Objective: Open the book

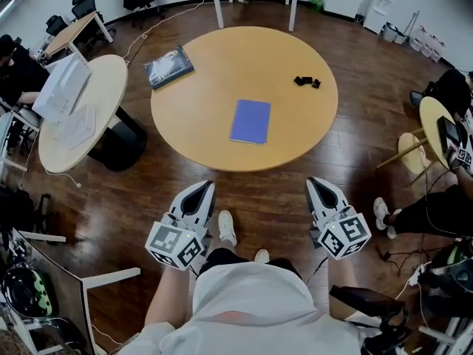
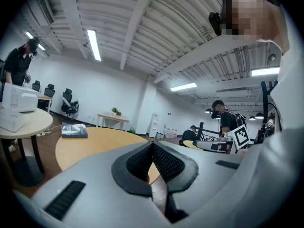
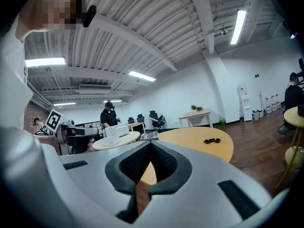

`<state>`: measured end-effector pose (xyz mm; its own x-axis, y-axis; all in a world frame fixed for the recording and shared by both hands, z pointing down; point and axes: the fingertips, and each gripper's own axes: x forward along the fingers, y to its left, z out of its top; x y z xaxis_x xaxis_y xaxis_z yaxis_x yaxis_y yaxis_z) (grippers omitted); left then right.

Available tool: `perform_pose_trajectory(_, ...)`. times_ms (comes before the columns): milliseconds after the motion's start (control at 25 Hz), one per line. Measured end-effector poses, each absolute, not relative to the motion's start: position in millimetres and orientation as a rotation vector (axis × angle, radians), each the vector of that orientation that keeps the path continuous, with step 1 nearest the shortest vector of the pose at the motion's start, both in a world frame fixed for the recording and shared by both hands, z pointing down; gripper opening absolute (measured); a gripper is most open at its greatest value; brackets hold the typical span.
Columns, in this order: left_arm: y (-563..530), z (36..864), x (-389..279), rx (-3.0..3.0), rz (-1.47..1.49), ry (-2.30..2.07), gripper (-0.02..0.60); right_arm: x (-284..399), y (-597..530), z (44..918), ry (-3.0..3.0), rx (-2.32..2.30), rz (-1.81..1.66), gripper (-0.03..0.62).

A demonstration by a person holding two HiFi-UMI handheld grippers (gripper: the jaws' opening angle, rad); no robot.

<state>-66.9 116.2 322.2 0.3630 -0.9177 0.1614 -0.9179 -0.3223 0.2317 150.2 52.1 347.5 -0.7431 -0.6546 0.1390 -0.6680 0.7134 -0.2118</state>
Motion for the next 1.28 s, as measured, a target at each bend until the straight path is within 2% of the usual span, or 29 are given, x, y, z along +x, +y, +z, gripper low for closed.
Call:
perform_pose_trajectory(320, 34, 331, -97, 2.433, -0.020, -1.516, 0.009, 124, -6, 347, -2.781, 1.219, 0.347, -0.003)
perform_pose_trajectory(760, -50, 358, -190, 2.425, -0.001, -1.360, 0.009, 25, -70, 354, -2.688, 1.267, 0.379, -0.003)
perform_pose_trajectory(1000, -65, 377, -183, 2.419, 0.067, -1.299, 0.009, 25, -82, 368, -2.658, 1.291, 0.439, -0.002)
perform_pose_trajectory(1280, -99, 397, -139, 2.418, 0.189, -1.271, 0.009, 57, -109, 393, -2.641, 1.266, 0.490, -0.002)
